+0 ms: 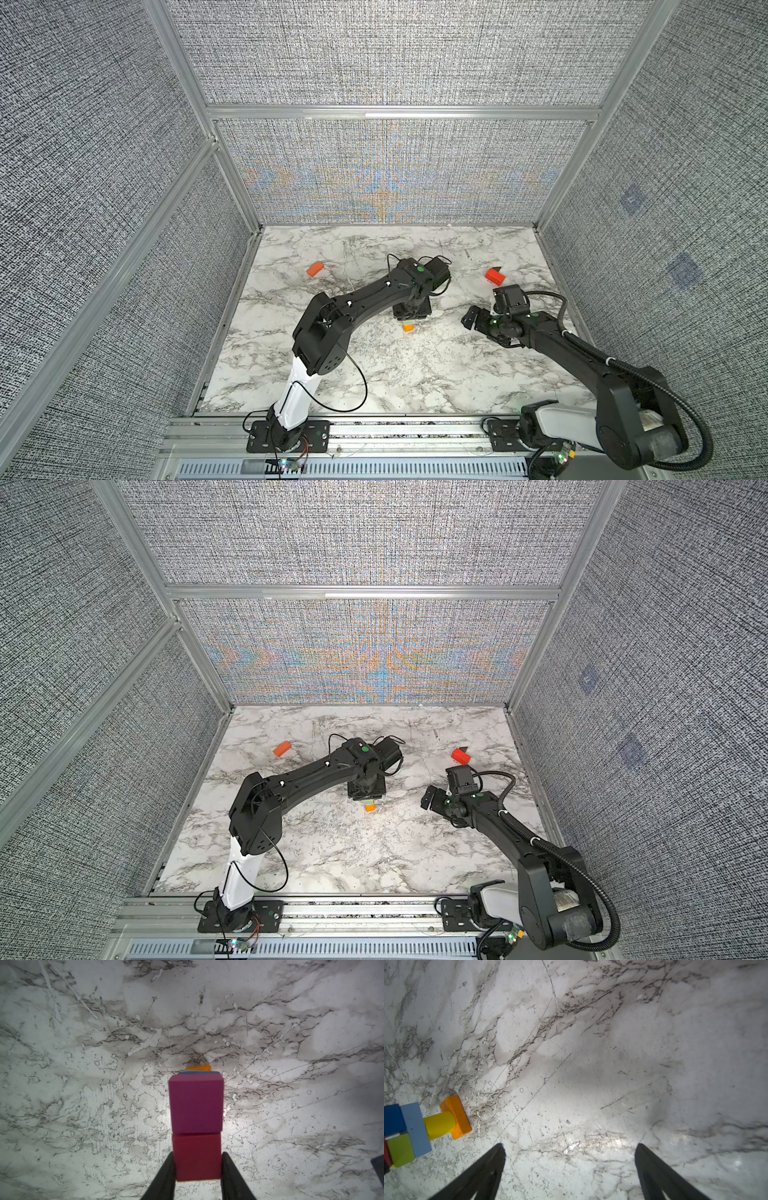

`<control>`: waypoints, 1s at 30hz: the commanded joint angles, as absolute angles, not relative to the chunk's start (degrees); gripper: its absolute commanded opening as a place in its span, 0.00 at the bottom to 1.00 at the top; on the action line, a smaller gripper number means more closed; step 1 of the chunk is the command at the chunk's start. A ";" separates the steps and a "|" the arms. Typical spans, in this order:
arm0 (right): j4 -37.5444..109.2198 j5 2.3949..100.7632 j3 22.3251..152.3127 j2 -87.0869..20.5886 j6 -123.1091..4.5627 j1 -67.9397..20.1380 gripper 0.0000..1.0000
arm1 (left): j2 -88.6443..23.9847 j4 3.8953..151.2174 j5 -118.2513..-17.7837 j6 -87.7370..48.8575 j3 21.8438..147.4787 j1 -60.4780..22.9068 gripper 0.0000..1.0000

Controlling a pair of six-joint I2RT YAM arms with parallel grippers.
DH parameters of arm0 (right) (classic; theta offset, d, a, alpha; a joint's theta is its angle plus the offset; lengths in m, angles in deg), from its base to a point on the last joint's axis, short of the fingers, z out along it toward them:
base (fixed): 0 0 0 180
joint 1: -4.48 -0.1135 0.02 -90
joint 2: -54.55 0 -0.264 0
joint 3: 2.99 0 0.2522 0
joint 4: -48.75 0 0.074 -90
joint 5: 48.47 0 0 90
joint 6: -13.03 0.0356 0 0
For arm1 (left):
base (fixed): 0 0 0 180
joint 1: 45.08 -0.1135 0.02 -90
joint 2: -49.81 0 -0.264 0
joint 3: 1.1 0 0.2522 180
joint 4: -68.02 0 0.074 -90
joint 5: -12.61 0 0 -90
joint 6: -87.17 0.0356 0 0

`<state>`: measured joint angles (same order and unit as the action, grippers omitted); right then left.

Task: Build the wood block tower
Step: 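Lower the pink cube onto the stack beside the magenta cube, open left gripper, then withdraw the left gripper from the stack while the right gripper moves above the red block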

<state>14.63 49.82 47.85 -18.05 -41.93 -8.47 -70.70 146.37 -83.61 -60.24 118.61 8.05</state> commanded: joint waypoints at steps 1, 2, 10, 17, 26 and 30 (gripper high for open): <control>15.39 50.40 47.93 -18.17 -42.53 -8.44 0.99 | -70.93 147.51 -83.80 -59.96 118.87 8.02 0.43; 15.43 50.48 47.99 -18.14 -42.58 -8.51 0.99 | -70.78 147.54 -83.80 -59.96 118.79 8.05 0.45; 15.06 50.84 48.09 -18.43 -42.89 -8.51 0.99 | -69.49 147.65 -84.13 -59.90 117.86 8.10 0.55; 12.20 51.46 50.25 -17.73 -45.32 -8.50 0.99 | -60.71 145.51 -87.89 -57.91 113.50 8.36 0.99; 3.47 43.87 58.05 -17.13 -47.98 -8.36 0.99 | -46.00 143.48 -93.65 -53.20 105.50 7.19 0.99; -1.34 39.48 64.87 -20.16 -49.49 -7.13 0.99 | -39.58 141.64 -94.67 -50.40 100.60 5.37 0.99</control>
<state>4.11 44.49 61.94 -18.79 -47.70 -7.97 -42.63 143.07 -92.24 -53.71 102.74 6.34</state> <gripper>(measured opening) 0.992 0.985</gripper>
